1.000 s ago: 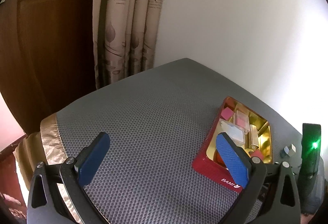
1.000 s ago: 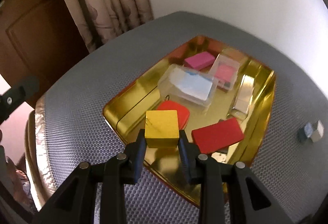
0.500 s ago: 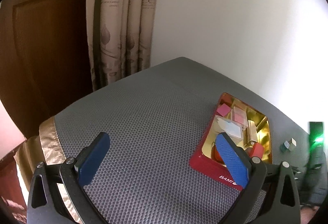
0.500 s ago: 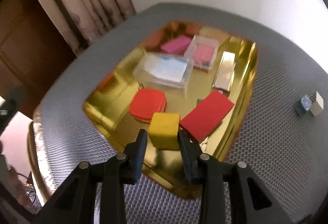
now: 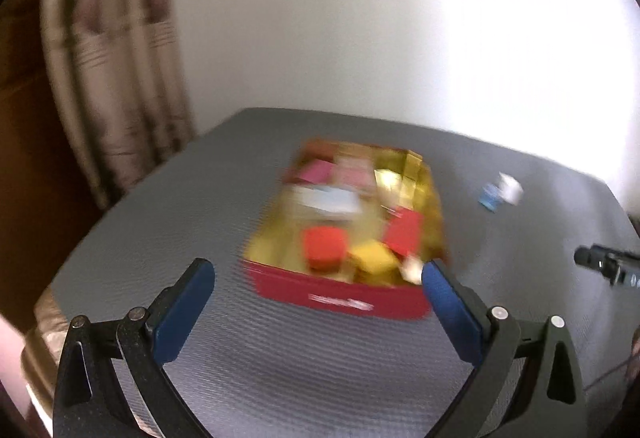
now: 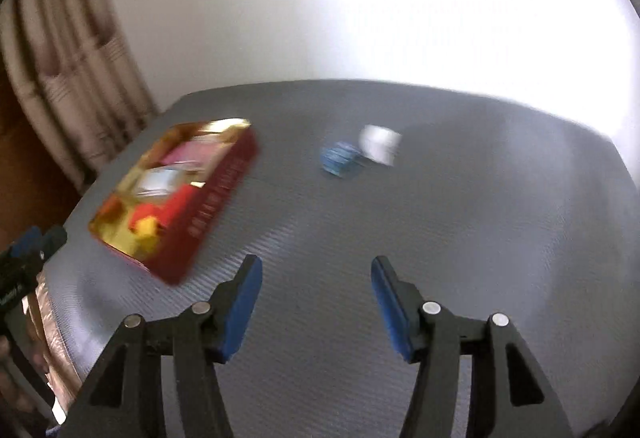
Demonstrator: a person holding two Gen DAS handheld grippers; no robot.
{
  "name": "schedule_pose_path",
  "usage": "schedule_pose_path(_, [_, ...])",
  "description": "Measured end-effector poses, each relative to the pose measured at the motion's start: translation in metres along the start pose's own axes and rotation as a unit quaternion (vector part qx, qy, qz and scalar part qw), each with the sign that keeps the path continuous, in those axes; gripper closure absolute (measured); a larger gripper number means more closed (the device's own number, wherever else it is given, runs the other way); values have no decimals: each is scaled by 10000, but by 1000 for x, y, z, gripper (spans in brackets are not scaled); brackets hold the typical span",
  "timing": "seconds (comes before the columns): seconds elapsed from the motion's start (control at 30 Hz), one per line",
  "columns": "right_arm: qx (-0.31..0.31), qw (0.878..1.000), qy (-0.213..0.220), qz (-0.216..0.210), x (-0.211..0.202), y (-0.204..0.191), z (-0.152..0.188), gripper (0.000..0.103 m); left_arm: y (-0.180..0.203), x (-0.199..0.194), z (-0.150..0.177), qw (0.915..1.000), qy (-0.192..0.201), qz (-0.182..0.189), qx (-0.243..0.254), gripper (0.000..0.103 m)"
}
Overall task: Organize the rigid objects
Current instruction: 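Reach the left tool to the blue patterned case and grasp it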
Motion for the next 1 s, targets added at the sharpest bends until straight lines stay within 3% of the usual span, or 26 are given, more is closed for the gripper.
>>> schedule_pose_path(0.07, [246,9996,56,95,-13,21,14,45,30,-2,2,9991,-148,305,252,1])
schedule_pose_path(0.17, [521,9985,148,55,-33,43,27,45,76,-5,-10,9947,-64,874,543,1])
schedule_pose_path(0.4, [402,9982,435,-20,-63,49,41,45,175,31,-62,9842,49,1308,1194,1])
schedule_pose_path(0.6, [194,9983,550,22,-79,58,54,45,234,93,-79,9784,-250,1140,1705,1])
schedule_pose_path(0.87, [563,9953,754,-210,-90,81,49,45,268,159,-82,9762,-950,776,1790,1])
schedule_pose_path(0.97, [493,9961,675,-279,-94,88,49,45,274,167,-79,9748,-1058,766,1809,7])
schedule_pose_path(1.0, [435,9966,647,-265,-94,88,49,45,275,167,-77,9739,-1097,771,1831,15])
Point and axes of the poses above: each gripper's, at about its wrist camera, not at the fingertips, and x roughly the way its jaws point, y to its right, z to its underside, the point moved 3 cm from there along x, roughly the way its jaws point, and after that the axes turned 14 degrees about -z, right-handed, at the moved point
